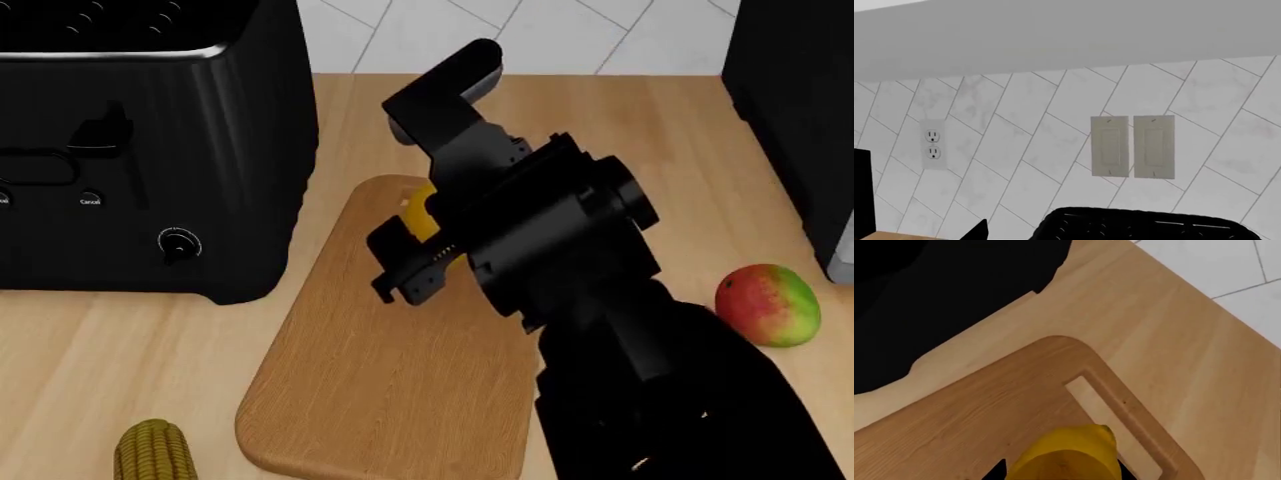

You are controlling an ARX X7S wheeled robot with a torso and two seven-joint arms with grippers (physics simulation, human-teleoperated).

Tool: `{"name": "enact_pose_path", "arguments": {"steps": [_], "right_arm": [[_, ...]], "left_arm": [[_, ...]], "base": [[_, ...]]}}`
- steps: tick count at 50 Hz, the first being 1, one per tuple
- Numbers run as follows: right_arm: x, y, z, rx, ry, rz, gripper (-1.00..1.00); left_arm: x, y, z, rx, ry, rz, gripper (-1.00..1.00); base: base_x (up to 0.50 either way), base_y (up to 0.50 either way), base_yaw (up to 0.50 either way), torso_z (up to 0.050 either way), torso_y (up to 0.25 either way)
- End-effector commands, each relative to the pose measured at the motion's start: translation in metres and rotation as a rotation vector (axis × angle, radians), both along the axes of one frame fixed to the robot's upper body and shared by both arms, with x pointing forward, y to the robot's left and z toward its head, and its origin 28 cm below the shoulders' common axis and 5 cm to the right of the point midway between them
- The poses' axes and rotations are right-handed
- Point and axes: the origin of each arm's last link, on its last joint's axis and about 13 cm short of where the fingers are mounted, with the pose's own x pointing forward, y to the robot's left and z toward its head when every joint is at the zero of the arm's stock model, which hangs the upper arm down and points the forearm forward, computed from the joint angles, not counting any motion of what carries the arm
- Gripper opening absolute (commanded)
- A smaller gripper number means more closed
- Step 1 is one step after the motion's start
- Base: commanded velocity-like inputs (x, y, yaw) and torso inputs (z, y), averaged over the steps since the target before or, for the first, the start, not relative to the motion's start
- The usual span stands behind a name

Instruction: Clear the non-vegetable object off the cutting board and place the vegetables onto it.

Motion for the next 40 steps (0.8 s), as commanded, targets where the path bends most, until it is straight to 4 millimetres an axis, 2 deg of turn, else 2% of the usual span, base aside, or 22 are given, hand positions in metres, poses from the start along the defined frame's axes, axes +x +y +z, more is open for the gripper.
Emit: {"name": "enact_pose_path", "arguments": {"steps": [1, 6, 11, 22, 28, 36, 40], "right_arm": [[0.003, -0.001, 0.001, -0.022, -0.02, -0.008, 1.0], [0.003, -0.001, 0.01, -0.029, -0.042, 0.003, 1.0], [-0.007, -0.002, 0.022, -0.037, -0.069, 0.012, 1.0], [-0.048, -0.008, 0.05, 0.006, -0.093, -0.017, 1.0], [-0.074, -0.008, 0.057, -0.007, -0.108, -0.004, 1.0], [-0.115, -0.001, 0.068, 0.011, -0.143, 0.048, 1.0], [-0.129, 0.004, 0.075, 0.026, -0.145, 0.002, 1.0]], "left_arm": [[0.0, 0.001, 0.002, -0.003, -0.003, 0.003, 1.0], [0.001, -0.001, 0.0, -0.006, 0.0, -0.002, 1.0], [0.0, -0.001, 0.001, -0.005, -0.001, -0.005, 1.0], [-0.005, 0.001, 0.003, -0.012, -0.012, -0.003, 1.0], [-0.007, 0.001, 0.004, -0.012, -0.017, -0.002, 1.0], [-0.006, -0.001, 0.003, -0.013, -0.017, -0.008, 1.0], [-0.006, 0.001, 0.004, -0.014, -0.016, -0.007, 1.0]], "base": [[0.0, 0.0, 0.0, 0.0, 0.0], [0.0, 0.0, 0.0, 0.0, 0.0], [0.0, 0.0, 0.0, 0.0, 0.0], [0.0, 0.0, 0.0, 0.0, 0.0], [0.0, 0.0, 0.0, 0.0, 0.0], [0.0, 0.0, 0.0, 0.0, 0.0], [0.0, 0.0, 0.0, 0.0, 0.0]]}}
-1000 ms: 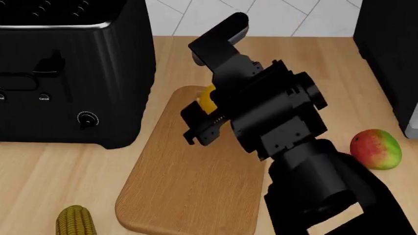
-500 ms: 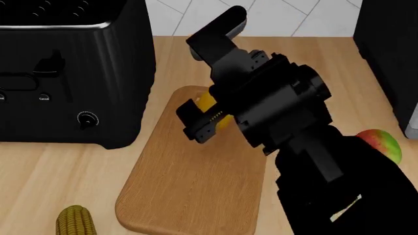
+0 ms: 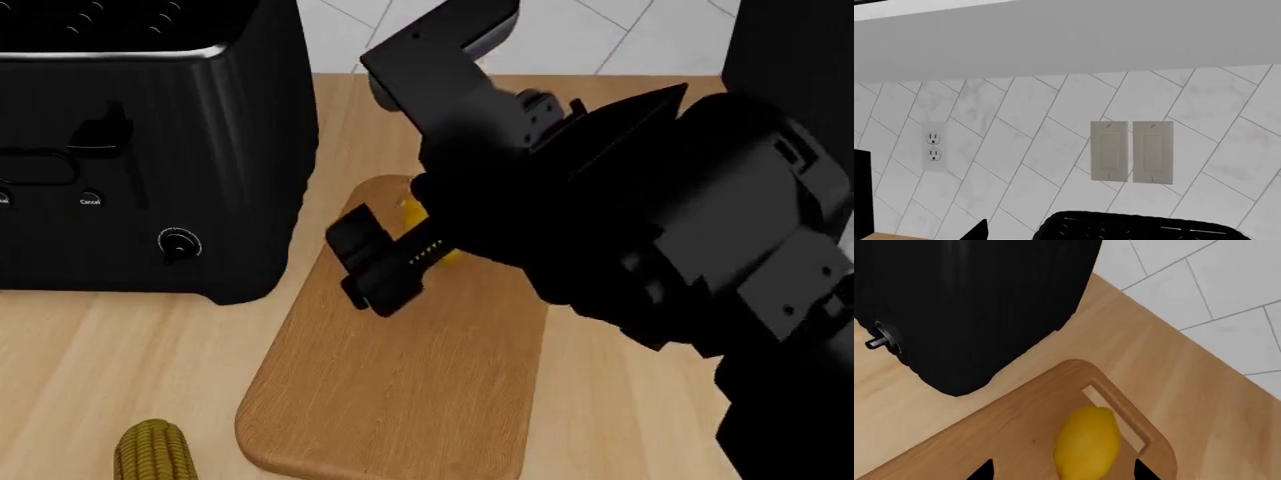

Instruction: Clear the non-vegetable object off the cutting board and place the vegetables onto it.

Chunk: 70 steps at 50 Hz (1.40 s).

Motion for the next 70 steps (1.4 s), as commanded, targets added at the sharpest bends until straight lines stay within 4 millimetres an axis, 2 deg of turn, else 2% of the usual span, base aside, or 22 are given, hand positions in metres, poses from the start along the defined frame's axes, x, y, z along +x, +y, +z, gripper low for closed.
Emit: {"name": "enact_pose_path", "arguments": {"steps": [1, 8, 17, 23, 28, 40, 50, 62, 70], "right_arm": [[-0.053, 0.005, 0.017, -0.022, -0.053, 0.008, 1.0], [-0.081, 0.016, 0.015, -0.005, -0.043, 0.015, 1.0], [-0.123, 0.034, 0.021, 0.003, -0.029, 0.145, 1.0], [-0.14, 0.042, 0.019, -0.001, 0.012, 0.196, 1.0], [-0.143, 0.046, 0.015, 0.029, 0.048, 0.224, 1.0], [-0.135, 0.056, -0.003, 0.17, 0.156, 0.221, 1.0], [-0.13, 0.066, -0.008, 0.196, 0.172, 0.215, 1.0], [-0.128, 0.078, -0.033, 0.226, 0.259, 0.252, 1.0], [-0.126, 0.084, -0.039, 0.243, 0.282, 0.265, 1.0]], "left_arm": [[-0.001, 0.001, 0.001, -0.003, -0.002, -0.002, 1.0], [-0.002, 0.001, 0.003, -0.009, -0.011, 0.002, 1.0], [-0.003, 0.0, 0.003, 0.002, -0.013, 0.003, 1.0], [-0.003, -0.001, 0.002, 0.003, -0.013, 0.0, 1.0], [-0.002, -0.001, 0.002, 0.003, -0.014, -0.001, 1.0], [-0.002, 0.0, -0.001, -0.003, -0.011, -0.004, 1.0], [-0.003, 0.003, -0.002, -0.01, -0.012, 0.002, 1.0], [-0.003, 0.006, -0.006, -0.016, -0.007, 0.01, 1.0], [-0.005, 0.007, -0.005, -0.017, -0.01, 0.014, 1.0]], "base": [[0.0, 0.0, 0.0, 0.0, 0.0], [0.0, 0.0, 0.0, 0.0, 0.0], [0.0, 0.0, 0.0, 0.0, 0.0], [0.0, 0.0, 0.0, 0.0, 0.0], [0.0, 0.0, 0.0, 0.0, 0.0], [0.0, 0.0, 0.0, 0.0, 0.0], [0.0, 0.0, 0.0, 0.0, 0.0], [0.0, 0.0, 0.0, 0.0, 0.0], [0.0, 0.0, 0.0, 0.0, 0.0]]}}
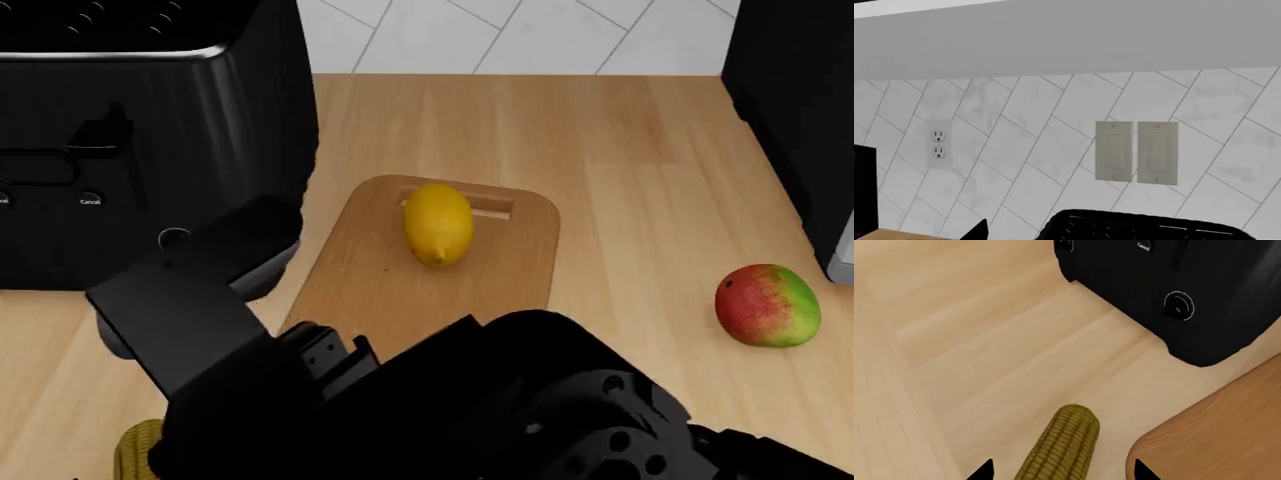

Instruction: Clear the non-vegetable object off the cutting board and place the vegetables onto it.

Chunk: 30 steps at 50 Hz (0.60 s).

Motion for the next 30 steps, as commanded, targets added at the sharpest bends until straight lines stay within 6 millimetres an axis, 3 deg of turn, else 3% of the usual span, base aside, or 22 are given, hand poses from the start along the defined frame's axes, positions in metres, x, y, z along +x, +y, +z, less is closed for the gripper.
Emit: {"name": "enact_pose_path", "arguments": {"steps": [1, 30], "right_arm": [[0.001, 0.009, -0.013, 0.023, 0.047, 0.023, 1.0], [0.0, 0.015, -0.032, 0.0, 0.125, 0.051, 1.0]], "left_arm": [[-0.002, 0.002, 0.0, -0.004, -0.002, 0.006, 1.0], [-0.004, 0.002, 0.003, -0.009, -0.008, 0.008, 1.0]], "base": [[0.0, 0.0, 0.0, 0.0, 0.0], [0.0, 0.0, 0.0, 0.0, 0.0]]}}
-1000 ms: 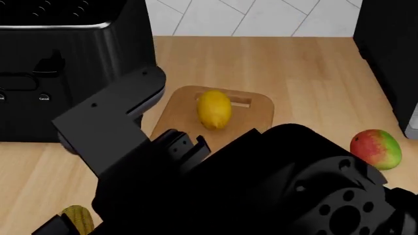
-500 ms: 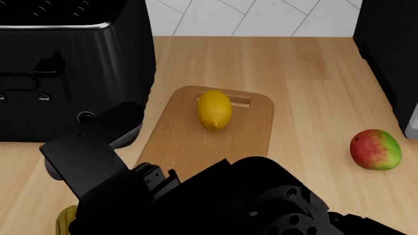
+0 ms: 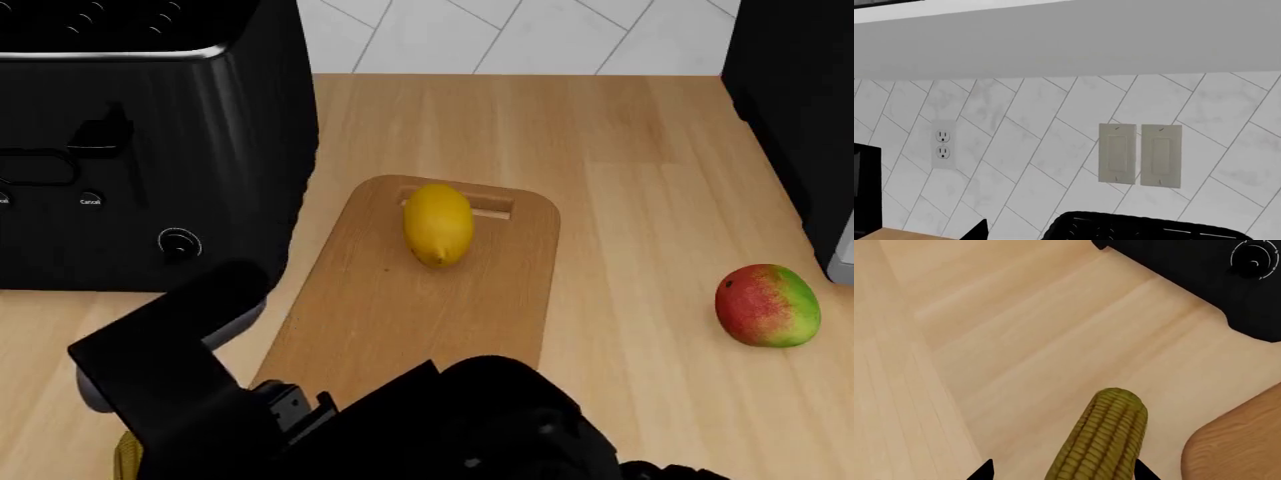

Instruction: Clear the non-vegetable object off the cutting board and place the vegetables onto it.

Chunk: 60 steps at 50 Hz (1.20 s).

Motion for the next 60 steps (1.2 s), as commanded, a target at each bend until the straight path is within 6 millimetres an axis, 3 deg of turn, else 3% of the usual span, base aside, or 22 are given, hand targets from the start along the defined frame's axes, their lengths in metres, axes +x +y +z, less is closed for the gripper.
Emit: {"name": "enact_pose_path", "arguments": {"steps": [1, 24, 25, 36, 45, 60], "right_arm": [[-0.002, -0.001, -0.008, -0.013, 0.015, -0.004, 1.0], [0.001, -0.009, -0.025, -0.038, 0.058, -0.037, 1.0], [0.002, -0.009, -0.025, -0.037, 0.059, -0.039, -1.0], [0.001, -0.01, -0.023, -0.043, 0.05, -0.044, -1.0], [-0.008, -0.013, 0.011, -0.026, -0.035, -0.019, -1.0], [-0.004, -0.025, 0.028, -0.004, -0.108, -0.058, -1.0]], "left_arm": [[0.0, 0.001, 0.0, -0.002, -0.002, 0.0, 1.0], [-0.003, 0.001, -0.003, -0.003, -0.001, 0.004, 1.0], [-0.003, 0.001, -0.003, -0.003, 0.0, 0.005, 1.0], [-0.003, 0.002, -0.003, -0.005, -0.001, 0.004, 1.0], [-0.004, 0.001, 0.001, -0.004, -0.008, 0.0, 1.0], [-0.004, 0.001, -0.001, -0.004, -0.008, -0.001, 1.0]], "base": [[0.0, 0.0, 0.0, 0.0, 0.0], [0.0, 0.0, 0.0, 0.0, 0.0], [0.0, 0.0, 0.0, 0.0, 0.0], [0.0, 0.0, 0.0, 0.0, 0.0], [0.0, 0.0, 0.0, 0.0, 0.0], [0.0, 0.0, 0.0, 0.0, 0.0]]}}
